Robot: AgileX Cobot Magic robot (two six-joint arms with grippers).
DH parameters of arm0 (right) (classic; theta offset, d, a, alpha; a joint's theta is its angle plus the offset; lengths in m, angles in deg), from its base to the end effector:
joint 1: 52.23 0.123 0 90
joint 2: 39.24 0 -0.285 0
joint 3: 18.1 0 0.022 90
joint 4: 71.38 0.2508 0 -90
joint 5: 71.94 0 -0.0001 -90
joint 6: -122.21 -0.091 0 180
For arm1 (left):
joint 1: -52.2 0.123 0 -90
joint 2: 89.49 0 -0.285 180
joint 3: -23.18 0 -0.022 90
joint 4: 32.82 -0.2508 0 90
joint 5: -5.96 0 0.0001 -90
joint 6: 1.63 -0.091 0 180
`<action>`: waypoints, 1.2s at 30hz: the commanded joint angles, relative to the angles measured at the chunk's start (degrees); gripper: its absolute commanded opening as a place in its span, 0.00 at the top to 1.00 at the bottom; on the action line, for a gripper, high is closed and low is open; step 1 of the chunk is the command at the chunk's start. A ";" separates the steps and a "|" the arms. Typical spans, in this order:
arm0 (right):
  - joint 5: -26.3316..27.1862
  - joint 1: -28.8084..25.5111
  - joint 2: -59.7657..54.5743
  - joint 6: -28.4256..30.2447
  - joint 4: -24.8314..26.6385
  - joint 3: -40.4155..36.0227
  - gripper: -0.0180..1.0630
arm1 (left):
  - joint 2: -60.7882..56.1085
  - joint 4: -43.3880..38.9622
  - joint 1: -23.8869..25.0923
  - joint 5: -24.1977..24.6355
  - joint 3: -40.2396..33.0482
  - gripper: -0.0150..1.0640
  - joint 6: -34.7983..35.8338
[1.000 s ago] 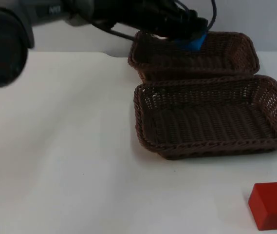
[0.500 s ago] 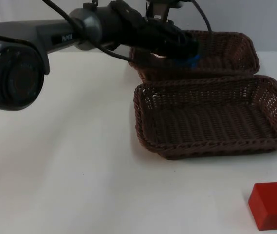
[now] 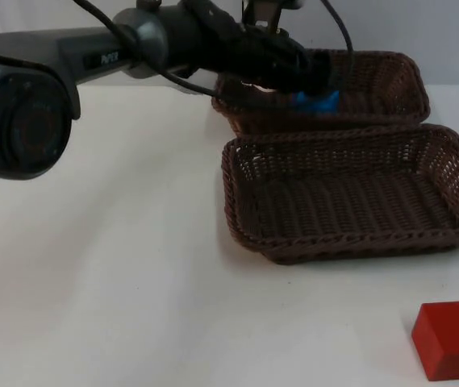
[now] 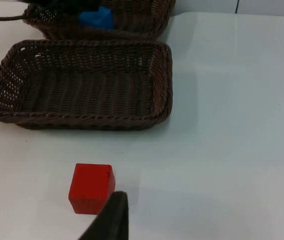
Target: Pick up one cube with the left hand and place it into the upper basket. Pick up one cube with the right hand and place it into the lower basket.
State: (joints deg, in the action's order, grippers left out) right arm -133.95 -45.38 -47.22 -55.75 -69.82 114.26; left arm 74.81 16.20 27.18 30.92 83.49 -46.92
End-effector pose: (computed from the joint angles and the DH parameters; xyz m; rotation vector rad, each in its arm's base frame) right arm -0.0073 0.0013 0.2801 -0.1610 2.0475 0.0848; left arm 0.5286 -0.2788 0.1164 0.6376 2.0428 -0.6105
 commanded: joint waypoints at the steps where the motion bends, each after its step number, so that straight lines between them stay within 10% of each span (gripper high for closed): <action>1: 0.14 -0.28 0.19 0.14 -0.22 -0.02 0.01 | -2.05 0.03 -0.21 1.15 0.43 0.25 0.57; 9: 0.14 -0.28 0.19 0.14 -0.22 -0.02 0.01 | -9.86 -4.27 -0.21 12.33 0.43 0.25 2.47; 21: 0.14 -0.28 0.19 0.14 -0.22 -0.02 0.01 | -20.53 -34.92 -0.21 29.35 0.43 0.25 27.57; 36: 0.14 -0.28 0.19 0.14 -0.22 -0.02 0.01 | -25.35 -34.31 -0.21 41.76 0.43 0.25 29.54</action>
State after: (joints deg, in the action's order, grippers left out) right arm -133.95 -45.38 -47.22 -55.75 -69.82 114.26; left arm 50.60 -18.57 27.18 71.64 83.61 -18.26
